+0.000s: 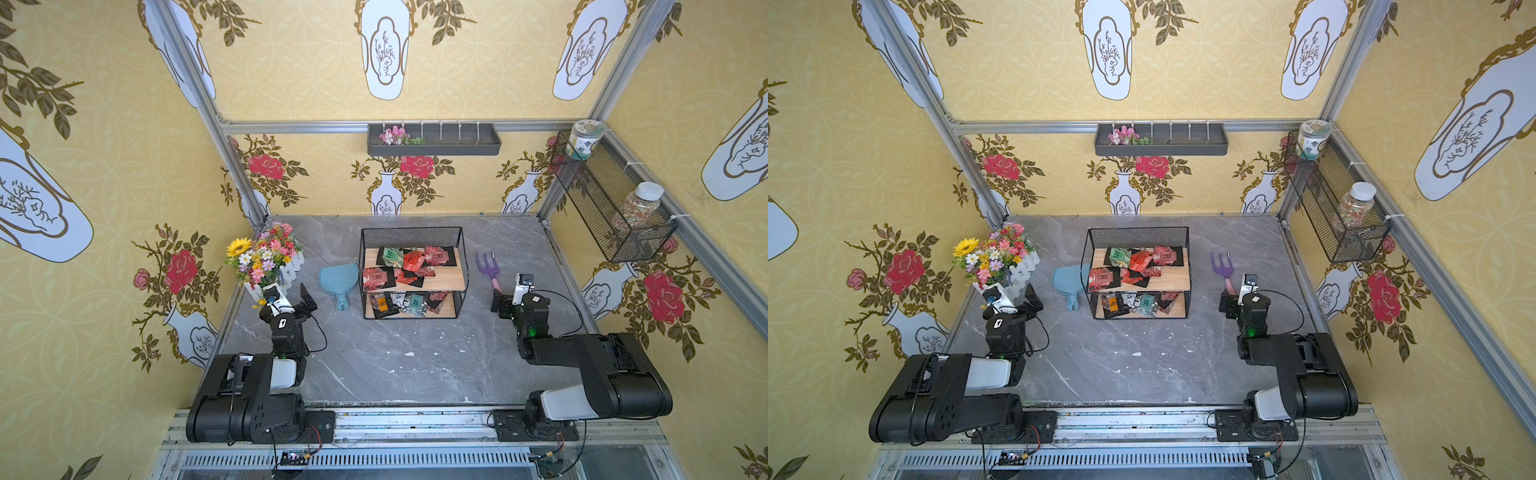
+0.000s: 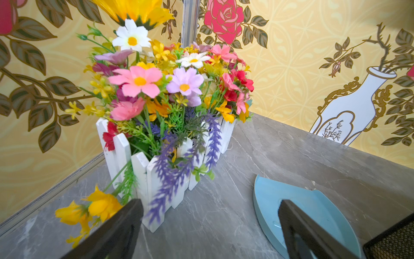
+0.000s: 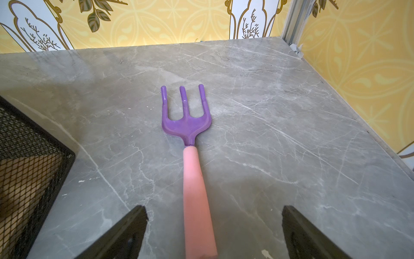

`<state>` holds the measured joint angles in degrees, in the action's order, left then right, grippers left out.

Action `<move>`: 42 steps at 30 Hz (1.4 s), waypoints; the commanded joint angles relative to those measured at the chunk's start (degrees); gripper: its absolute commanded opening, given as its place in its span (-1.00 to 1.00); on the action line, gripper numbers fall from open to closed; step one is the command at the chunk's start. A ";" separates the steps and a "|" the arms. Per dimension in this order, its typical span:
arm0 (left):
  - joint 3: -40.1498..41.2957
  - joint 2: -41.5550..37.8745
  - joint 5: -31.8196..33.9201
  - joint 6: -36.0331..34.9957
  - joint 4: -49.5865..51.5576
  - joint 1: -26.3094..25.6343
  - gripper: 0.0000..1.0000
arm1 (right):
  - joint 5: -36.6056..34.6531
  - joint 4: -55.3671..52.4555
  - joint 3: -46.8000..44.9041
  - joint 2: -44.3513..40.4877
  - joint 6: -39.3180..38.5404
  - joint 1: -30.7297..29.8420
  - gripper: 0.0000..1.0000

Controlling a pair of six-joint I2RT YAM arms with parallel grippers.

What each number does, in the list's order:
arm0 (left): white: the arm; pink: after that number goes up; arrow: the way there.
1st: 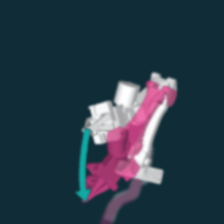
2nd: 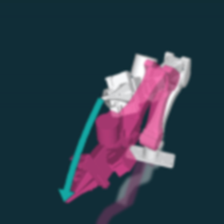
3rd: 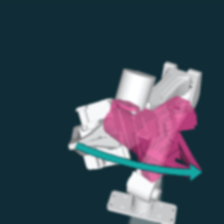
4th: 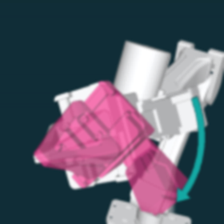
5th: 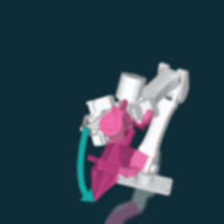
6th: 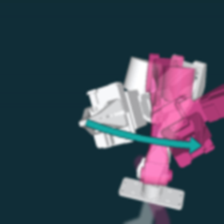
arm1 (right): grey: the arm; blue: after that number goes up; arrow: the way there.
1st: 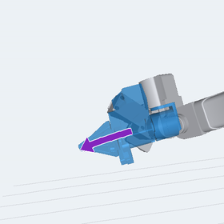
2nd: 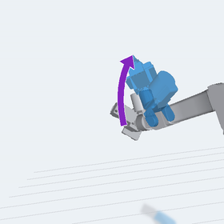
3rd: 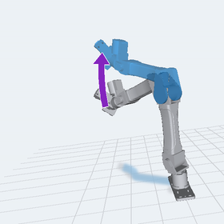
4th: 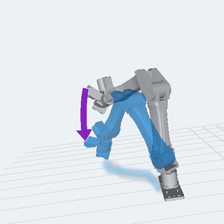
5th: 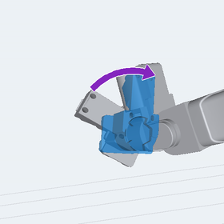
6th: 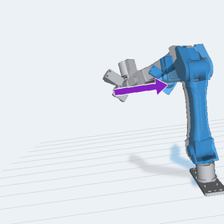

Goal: Remove the tea bags from the shelf
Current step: Pick up the tea bag from the shelf.

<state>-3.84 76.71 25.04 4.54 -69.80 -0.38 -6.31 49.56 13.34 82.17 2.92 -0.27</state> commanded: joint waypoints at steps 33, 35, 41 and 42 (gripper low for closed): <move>-55.77 -16.68 1.52 44.08 77.96 -17.77 1.00 | 8.32 -76.59 60.28 -18.53 44.63 2.41 0.89; -60.46 -13.65 -6.95 42.69 82.84 -17.50 1.00 | 2.24 -83.23 65.57 -17.49 43.71 -1.65 0.67; -70.33 -7.46 -11.49 44.22 105.24 -18.85 0.86 | -9.66 -101.05 80.22 -10.14 39.31 -13.91 0.45; -70.17 -8.02 -11.66 44.40 106.85 -18.93 0.80 | -10.38 -101.96 80.74 -9.86 39.04 -15.62 0.44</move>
<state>-73.56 68.99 17.47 45.89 23.75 -19.09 -11.35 -42.37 92.20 71.31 42.92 -12.95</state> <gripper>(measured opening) 0.910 0.721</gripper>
